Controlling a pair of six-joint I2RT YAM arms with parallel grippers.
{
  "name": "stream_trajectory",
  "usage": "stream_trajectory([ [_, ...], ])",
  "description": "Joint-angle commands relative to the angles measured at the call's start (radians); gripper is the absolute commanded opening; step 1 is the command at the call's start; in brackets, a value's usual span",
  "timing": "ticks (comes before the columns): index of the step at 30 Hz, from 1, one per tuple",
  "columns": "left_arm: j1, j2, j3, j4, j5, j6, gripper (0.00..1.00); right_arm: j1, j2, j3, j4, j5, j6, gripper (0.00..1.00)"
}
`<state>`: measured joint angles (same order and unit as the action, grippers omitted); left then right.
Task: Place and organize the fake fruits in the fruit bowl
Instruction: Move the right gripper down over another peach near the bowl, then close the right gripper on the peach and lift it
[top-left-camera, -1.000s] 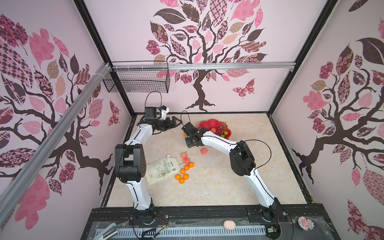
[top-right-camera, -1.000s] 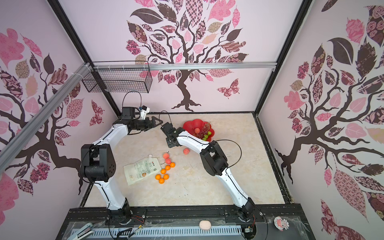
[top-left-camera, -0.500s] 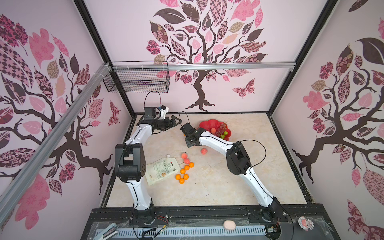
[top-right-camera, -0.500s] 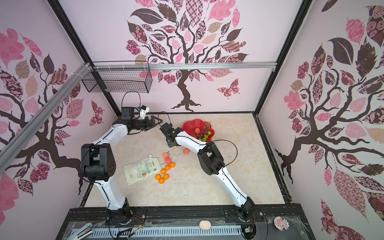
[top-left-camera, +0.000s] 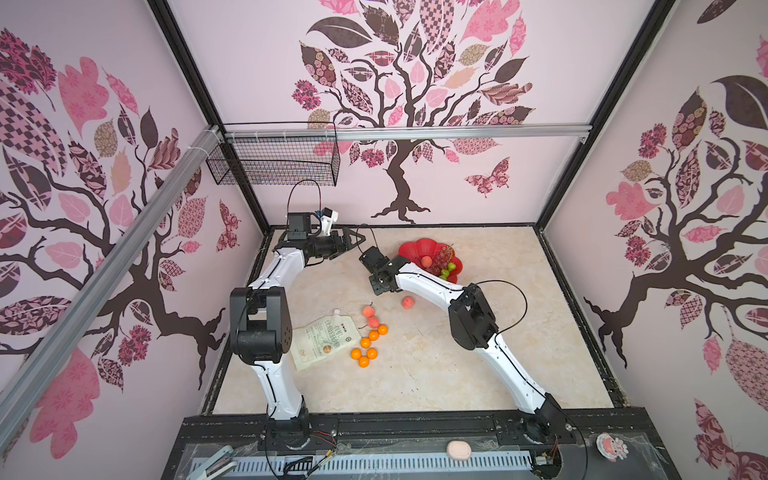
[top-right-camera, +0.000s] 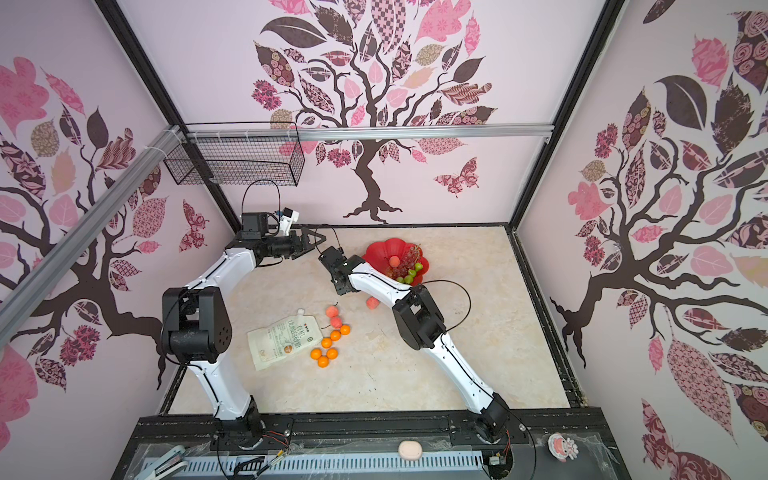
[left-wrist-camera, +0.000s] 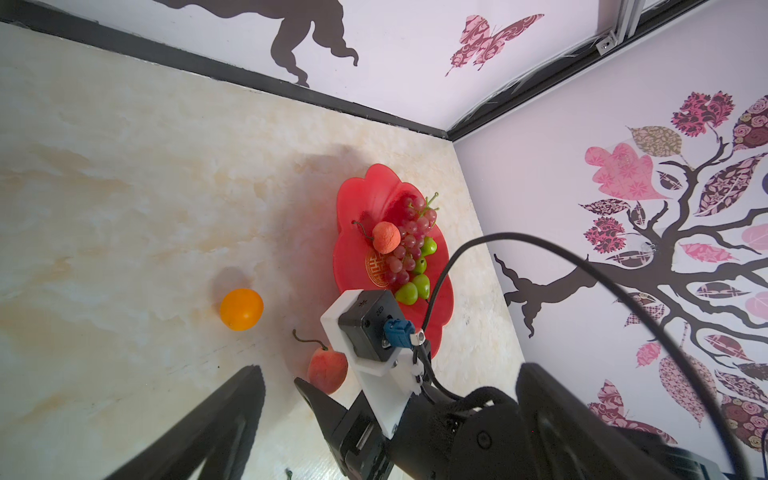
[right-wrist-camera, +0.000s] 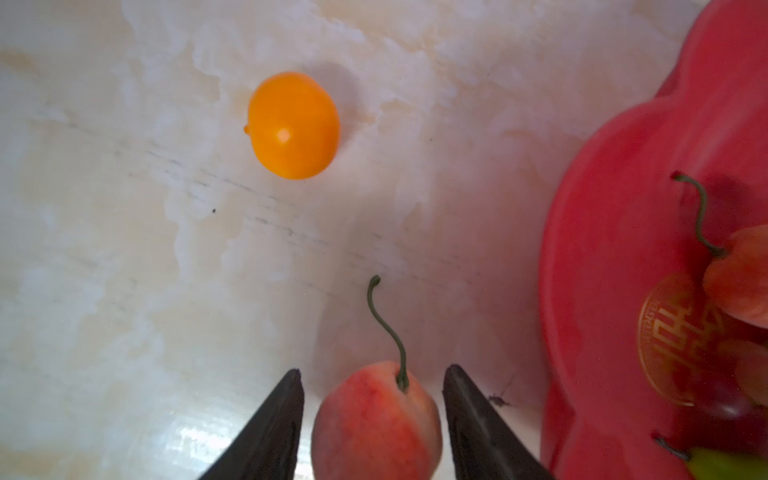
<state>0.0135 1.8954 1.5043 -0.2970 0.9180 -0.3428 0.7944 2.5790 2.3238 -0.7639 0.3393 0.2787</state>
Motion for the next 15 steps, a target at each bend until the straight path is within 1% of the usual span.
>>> stream_trajectory([
  [1,-0.001,0.02,0.012,0.017,0.009,0.001,0.98,-0.002,0.054,0.04,-0.037,0.02,-0.02,0.57],
  [8,-0.001,0.018,0.011,0.016,0.005,0.002,0.98,-0.002,0.061,0.038,-0.037,0.023,-0.024,0.54],
  [15,0.0,0.016,0.012,0.012,0.001,0.005,0.98,-0.003,0.054,0.037,-0.037,0.018,-0.021,0.49],
])
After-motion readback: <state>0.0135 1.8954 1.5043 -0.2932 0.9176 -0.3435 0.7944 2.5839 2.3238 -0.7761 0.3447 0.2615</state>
